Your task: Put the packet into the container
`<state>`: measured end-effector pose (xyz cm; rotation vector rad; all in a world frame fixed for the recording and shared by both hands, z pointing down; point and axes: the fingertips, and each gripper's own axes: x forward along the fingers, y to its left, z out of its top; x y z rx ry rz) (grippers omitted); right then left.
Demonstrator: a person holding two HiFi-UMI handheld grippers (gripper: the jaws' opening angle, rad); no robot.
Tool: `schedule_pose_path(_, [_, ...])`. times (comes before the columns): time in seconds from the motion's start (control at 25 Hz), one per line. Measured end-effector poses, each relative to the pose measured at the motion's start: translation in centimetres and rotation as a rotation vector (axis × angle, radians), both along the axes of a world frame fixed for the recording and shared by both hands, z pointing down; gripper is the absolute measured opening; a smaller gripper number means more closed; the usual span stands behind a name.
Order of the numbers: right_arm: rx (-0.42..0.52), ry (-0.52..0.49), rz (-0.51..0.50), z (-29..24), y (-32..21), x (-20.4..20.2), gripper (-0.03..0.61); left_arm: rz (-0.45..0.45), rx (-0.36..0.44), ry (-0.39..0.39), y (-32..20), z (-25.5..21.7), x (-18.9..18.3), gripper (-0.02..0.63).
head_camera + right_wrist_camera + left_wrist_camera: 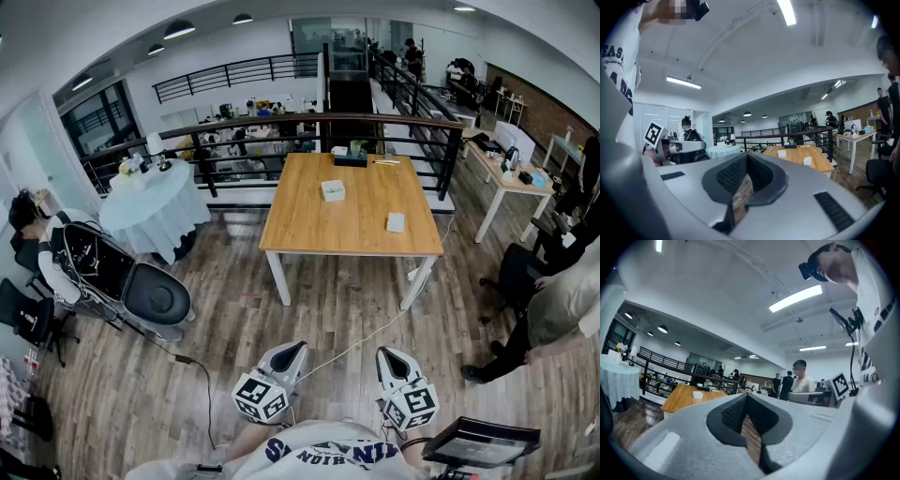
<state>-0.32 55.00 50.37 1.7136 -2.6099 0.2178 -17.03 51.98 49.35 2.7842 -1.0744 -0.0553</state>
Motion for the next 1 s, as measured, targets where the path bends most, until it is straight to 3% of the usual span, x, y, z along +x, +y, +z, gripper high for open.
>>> schedule_pose_path(0.4, [0.046, 0.017, -0.011, -1.9, -3.2, -0.8, 0.008, -0.006, 0.025, -0.016, -2.6, -1.0, 1.1, -0.006])
schedule_pose_path(1.0, [-0.027, -0.011, 0.054, 0.7, -4.0, 3.5, 0.008, -0.029, 0.01, 0.022, -2.2, -0.5, 3.3, -0.006])
